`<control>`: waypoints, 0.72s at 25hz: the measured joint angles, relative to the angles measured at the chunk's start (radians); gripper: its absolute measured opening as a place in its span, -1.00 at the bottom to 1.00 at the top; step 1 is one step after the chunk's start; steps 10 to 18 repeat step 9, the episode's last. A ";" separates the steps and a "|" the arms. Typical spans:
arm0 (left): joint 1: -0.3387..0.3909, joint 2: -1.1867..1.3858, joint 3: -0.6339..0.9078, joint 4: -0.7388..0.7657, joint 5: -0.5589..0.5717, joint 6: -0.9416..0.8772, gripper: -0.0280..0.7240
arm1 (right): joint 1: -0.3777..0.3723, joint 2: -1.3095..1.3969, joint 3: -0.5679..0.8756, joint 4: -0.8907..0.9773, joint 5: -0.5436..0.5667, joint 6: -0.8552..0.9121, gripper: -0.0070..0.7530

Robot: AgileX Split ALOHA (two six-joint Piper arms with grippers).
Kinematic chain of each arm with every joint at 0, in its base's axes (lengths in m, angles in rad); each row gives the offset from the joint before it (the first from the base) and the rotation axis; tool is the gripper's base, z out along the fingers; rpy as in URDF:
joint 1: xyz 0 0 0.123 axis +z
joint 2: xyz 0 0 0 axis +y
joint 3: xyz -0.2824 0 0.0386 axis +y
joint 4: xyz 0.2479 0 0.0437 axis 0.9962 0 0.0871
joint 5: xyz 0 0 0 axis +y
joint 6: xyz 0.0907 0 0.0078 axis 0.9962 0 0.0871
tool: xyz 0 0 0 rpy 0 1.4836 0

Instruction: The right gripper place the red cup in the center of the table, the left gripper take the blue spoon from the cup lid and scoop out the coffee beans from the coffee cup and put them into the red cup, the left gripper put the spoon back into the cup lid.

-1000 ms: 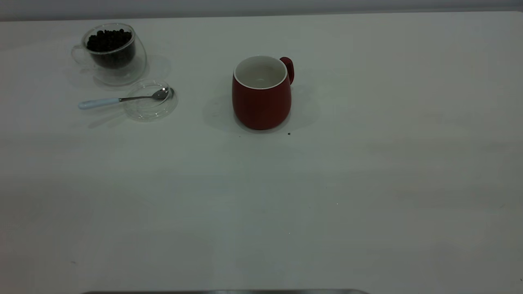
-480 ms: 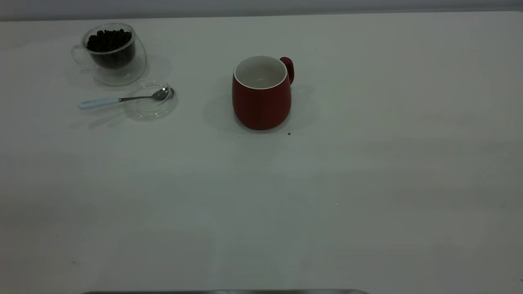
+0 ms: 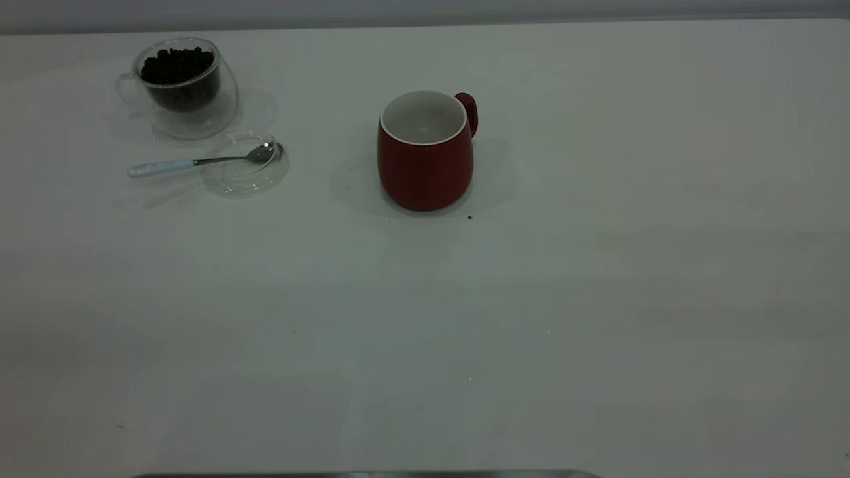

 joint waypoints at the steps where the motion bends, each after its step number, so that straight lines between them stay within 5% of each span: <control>1: 0.000 0.000 0.000 0.000 0.000 0.000 0.38 | 0.000 0.000 0.000 0.000 0.000 -0.006 -0.34; 18: 0.000 0.000 0.000 0.000 0.000 0.000 0.38 | 0.000 0.000 0.000 0.000 0.000 0.000 -0.34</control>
